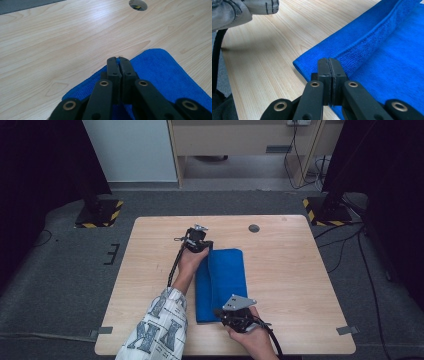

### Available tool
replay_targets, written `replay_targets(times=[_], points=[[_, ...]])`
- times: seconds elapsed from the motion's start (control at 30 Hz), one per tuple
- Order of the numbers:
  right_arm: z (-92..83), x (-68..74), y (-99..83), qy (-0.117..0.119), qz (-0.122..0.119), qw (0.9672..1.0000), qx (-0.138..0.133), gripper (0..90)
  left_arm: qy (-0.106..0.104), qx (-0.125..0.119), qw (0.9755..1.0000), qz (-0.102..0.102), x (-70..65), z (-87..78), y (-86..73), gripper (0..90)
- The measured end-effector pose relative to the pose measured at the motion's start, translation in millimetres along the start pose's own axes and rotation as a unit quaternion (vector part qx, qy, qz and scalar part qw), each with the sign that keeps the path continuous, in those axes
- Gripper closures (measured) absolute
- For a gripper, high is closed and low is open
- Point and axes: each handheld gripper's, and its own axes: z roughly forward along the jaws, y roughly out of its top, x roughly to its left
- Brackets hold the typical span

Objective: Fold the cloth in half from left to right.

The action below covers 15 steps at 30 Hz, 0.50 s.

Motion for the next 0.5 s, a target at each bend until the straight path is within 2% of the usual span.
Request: replay_targets(times=[0.2, 0.5], points=[[-7.4, -1.0, -1.2, -0.004, -0.007, 1.0, -0.001, 89.0, -0.01, 0.002, 0.9999, -0.002, -8.7, 10.4, 0.7, 87.9], [-20.0, -9.5, -8.8, -0.012, 0.001, 0.9999, 0.004, 88.9, -0.017, 0.009, 0.9998, 0.003, -26.3, 26.3, 1.5, 87.8]])
